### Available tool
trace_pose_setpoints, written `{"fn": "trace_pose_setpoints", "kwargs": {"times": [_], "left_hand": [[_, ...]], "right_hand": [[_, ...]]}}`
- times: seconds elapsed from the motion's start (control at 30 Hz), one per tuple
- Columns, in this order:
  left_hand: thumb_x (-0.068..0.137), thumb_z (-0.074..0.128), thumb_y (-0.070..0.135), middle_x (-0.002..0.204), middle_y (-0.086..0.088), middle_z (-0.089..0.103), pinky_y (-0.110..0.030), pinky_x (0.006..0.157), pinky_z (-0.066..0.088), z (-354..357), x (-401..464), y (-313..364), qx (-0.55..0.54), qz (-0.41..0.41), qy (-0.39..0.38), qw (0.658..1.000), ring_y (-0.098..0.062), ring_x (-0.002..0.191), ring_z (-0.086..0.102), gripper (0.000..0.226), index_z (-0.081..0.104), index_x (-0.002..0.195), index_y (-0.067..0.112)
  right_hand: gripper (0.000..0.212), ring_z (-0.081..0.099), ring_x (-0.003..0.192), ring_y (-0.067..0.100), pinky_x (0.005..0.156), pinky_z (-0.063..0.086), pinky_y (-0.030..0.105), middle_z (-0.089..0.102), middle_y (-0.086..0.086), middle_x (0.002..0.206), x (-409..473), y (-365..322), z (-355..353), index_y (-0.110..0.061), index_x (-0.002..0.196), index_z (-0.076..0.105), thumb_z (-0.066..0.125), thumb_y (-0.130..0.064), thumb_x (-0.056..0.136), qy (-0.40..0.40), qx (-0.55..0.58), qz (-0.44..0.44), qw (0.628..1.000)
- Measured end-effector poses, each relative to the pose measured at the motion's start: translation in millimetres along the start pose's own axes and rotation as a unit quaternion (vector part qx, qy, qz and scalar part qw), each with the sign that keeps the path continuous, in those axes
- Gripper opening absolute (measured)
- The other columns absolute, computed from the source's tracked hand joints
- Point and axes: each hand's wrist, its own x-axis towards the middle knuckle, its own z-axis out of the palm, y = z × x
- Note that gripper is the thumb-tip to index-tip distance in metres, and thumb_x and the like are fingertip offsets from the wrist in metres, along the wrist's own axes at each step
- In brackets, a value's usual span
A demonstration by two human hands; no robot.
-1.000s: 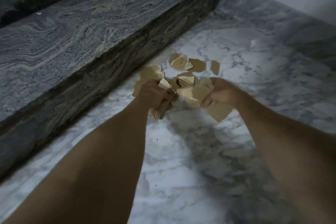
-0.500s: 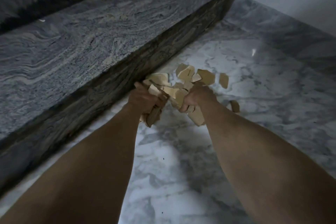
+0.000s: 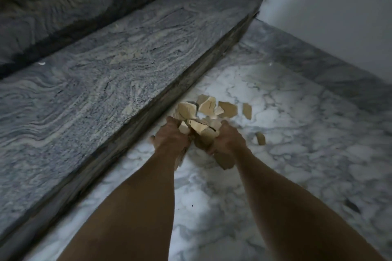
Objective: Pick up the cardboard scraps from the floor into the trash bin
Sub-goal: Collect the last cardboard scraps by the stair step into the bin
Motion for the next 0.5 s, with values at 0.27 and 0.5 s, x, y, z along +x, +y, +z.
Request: {"fn": "trace_pose_setpoints", "kwargs": {"times": [0.27,0.5], "left_hand": [[0.075,0.076,-0.014,0.059,0.010,0.069,-0.020,0.054,0.055,-25.3,42.0,-9.6,-0.166,0.035,-0.190,0.967,-0.009,0.065,0.071,0.027,0.068,0.082,0.011],[0.075,0.076,-0.012,0.108,-0.007,0.067,-0.022,0.067,0.054,-17.1,54.2,-29.4,-0.166,0.048,-0.243,0.955,-0.013,0.083,0.062,0.068,0.055,0.134,0.015]], "right_hand": [[0.101,0.062,0.110,0.022,0.090,0.056,0.037,0.063,-0.001,0.117,68.8,1.6,-68.1,-0.016,0.126,0.055,0.100,-0.024,0.036,-0.015,0.168,0.046,0.985],[0.127,0.051,0.129,0.033,0.107,0.043,0.048,0.053,0.004,0.142,97.7,-10.7,-45.2,-0.023,0.150,0.034,0.092,-0.051,0.041,-0.057,-0.158,0.035,0.985]]}}
